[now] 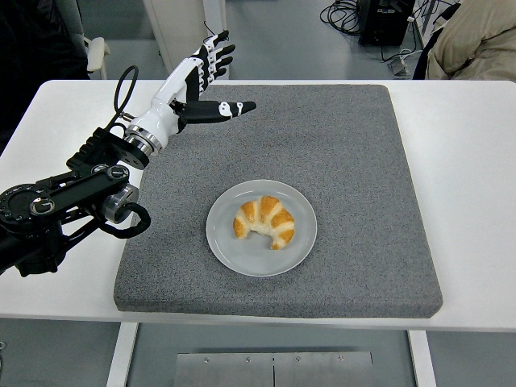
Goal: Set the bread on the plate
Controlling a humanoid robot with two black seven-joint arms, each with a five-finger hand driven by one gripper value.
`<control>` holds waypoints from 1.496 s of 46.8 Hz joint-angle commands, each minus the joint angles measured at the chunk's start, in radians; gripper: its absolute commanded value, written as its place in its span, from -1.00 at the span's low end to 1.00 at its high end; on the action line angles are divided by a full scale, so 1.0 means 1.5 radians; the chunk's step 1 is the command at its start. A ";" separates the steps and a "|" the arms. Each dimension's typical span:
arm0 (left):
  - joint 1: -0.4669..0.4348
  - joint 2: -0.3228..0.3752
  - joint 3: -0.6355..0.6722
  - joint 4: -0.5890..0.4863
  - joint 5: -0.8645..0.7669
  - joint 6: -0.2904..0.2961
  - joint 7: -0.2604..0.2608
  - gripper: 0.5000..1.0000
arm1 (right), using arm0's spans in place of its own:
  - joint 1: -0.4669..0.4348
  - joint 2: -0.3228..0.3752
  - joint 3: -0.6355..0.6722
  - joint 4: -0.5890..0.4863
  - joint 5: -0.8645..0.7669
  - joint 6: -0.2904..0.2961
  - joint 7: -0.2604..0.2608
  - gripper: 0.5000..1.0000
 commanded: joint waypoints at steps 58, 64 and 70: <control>-0.012 -0.209 -0.166 0.450 -0.207 -0.187 -0.084 0.88 | 0.004 0.000 0.002 0.009 0.000 0.003 0.000 1.00; -0.013 -0.212 -0.165 0.450 -0.258 -0.188 -0.083 0.88 | 0.008 0.000 0.001 0.007 0.000 0.002 0.000 1.00; -0.016 -0.213 -0.165 0.453 -0.262 -0.188 -0.079 0.88 | 0.010 0.000 0.000 0.002 0.000 0.001 0.000 1.00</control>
